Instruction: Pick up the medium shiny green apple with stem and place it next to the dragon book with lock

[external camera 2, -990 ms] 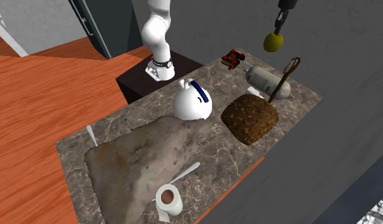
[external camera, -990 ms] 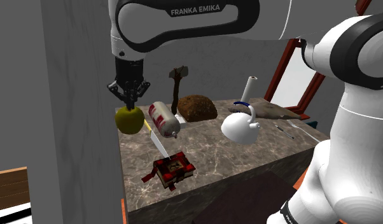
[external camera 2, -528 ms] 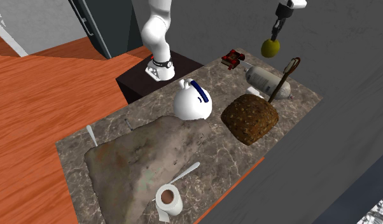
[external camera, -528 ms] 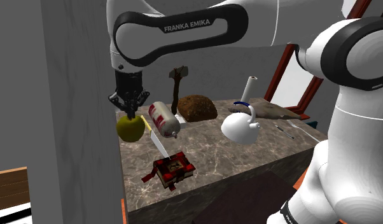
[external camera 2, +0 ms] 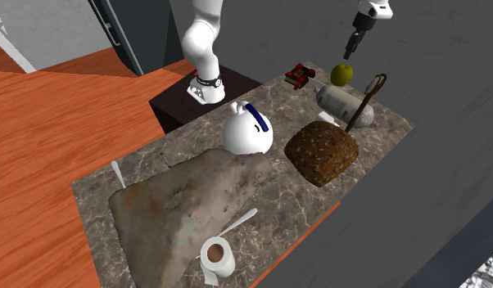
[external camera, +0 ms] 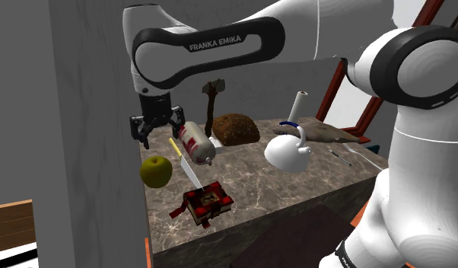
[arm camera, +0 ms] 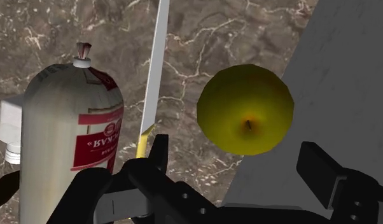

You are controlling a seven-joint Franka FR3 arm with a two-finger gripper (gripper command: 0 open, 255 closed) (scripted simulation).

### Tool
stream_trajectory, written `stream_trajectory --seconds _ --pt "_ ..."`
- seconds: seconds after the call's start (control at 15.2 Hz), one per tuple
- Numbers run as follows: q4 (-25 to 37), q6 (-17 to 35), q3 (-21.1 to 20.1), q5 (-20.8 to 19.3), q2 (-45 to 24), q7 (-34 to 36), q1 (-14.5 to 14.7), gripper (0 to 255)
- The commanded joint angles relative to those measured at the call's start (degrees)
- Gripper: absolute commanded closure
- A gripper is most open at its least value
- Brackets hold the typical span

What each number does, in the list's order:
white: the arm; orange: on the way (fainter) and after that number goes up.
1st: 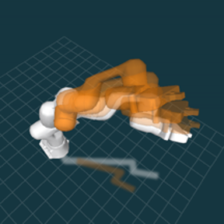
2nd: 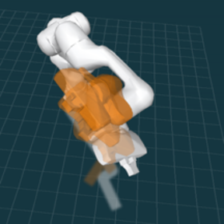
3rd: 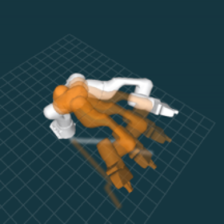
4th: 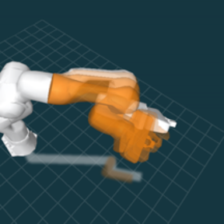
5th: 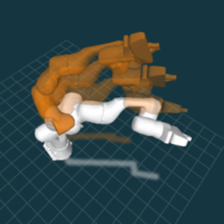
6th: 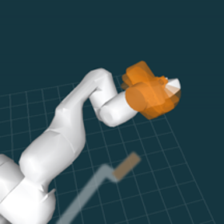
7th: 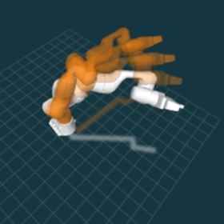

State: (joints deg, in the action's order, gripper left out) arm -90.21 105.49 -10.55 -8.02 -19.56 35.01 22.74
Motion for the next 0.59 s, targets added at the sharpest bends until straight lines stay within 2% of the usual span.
stream_trajectory --seconds 0.0,0.07,0.53 --pt "2.86 -1.02 -1.28 2.85 -1.42 0.16 0.56 0" --pt "4.28 -2.51 -1.41 2.86 -1.36 0.14 0.54 0" --pt "4.29 -2.53 -2.29 2.53 -1.42 0.33 -0.18 0"
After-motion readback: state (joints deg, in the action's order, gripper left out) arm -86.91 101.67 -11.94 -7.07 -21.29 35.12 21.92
